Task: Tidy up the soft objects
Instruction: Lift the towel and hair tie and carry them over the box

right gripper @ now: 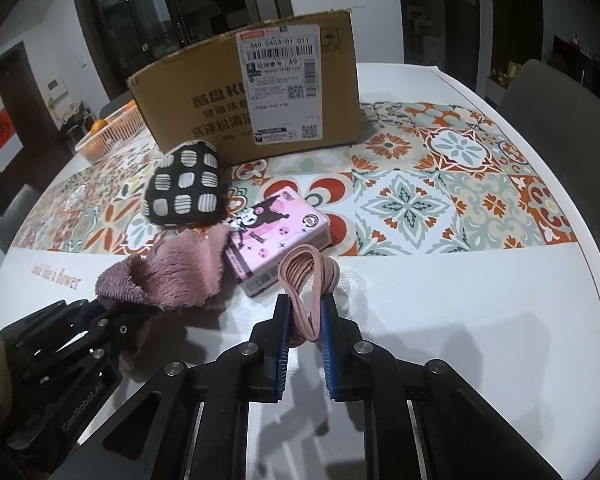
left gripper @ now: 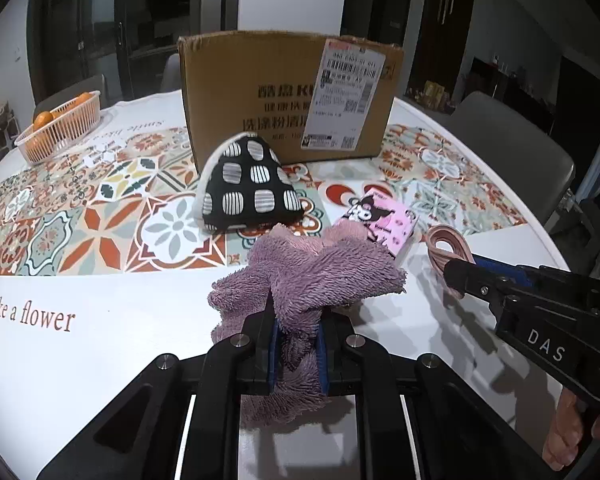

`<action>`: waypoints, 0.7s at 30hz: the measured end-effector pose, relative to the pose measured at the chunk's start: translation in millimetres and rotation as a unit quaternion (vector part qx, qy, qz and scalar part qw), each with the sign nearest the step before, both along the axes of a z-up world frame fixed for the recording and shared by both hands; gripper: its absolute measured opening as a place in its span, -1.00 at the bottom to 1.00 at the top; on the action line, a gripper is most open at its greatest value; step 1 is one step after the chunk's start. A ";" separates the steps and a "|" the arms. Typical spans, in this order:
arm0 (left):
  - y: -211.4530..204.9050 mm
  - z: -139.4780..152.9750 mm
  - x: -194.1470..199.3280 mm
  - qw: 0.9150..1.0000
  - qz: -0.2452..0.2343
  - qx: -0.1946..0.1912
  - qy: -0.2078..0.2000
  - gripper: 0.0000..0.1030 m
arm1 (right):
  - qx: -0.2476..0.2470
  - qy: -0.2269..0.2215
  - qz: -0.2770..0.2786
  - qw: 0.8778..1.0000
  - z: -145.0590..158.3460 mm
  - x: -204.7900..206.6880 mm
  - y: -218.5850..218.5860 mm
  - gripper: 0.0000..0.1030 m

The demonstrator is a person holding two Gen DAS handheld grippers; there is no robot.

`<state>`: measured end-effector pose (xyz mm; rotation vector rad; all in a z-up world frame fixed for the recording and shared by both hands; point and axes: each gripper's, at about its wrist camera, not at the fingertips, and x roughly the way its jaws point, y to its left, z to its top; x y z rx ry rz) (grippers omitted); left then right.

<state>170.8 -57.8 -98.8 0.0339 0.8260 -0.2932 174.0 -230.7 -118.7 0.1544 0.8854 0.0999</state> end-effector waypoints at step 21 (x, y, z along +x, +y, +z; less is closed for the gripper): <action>11.6 60.0 -15.7 0.997 0.008 -0.032 -0.075 -0.69 | 0.013 -0.069 0.001 0.998 54.4 -18.6 7.8 -0.69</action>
